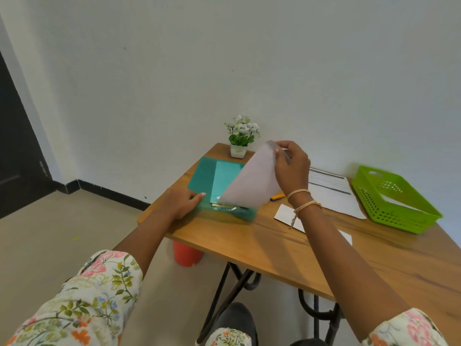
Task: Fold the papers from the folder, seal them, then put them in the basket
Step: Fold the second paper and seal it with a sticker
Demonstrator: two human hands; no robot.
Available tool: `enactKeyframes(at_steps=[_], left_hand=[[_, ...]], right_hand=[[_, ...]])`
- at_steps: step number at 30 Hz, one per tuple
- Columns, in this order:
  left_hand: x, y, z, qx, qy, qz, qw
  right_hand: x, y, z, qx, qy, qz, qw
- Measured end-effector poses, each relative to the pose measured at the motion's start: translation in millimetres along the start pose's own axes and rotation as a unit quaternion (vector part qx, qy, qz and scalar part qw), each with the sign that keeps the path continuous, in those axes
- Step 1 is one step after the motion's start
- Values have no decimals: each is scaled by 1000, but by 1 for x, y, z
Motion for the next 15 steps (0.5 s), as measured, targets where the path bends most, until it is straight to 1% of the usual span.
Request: enactKeyframes(at_steps=[2, 5, 8, 11, 13, 15], left_hand=[[10, 4, -3, -10, 12, -26, 1000], [25, 9, -3, -11, 14, -15, 1000], [37, 9, 1, -31, 21, -13, 999], [42, 5, 4, -53, 29, -47, 997], [43, 1, 4, -35, 36, -71, 996], [47, 0, 1, 18, 21, -101, 994]], right_hand=[[1, 9, -4, 8, -15, -5, 1000], [-2, 24, -7, 33, -26, -22, 999], [-8, 46, -11, 100, -13, -22, 995], [-11, 64, -15, 158, -23, -32, 987], [-7, 68, -17, 172, -45, -41, 983], [-2, 65, -17, 153, -61, -47, 985]])
Point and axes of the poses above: each hand's wrist, its own z-axis away from the middle knuckle, its own y-axis out of the back of the hand, x = y × z, the point moved 5 cm from there along -z, towards the middle knuckle, and after that the axes turned 13 degrees about z, right-handed, at the moved point
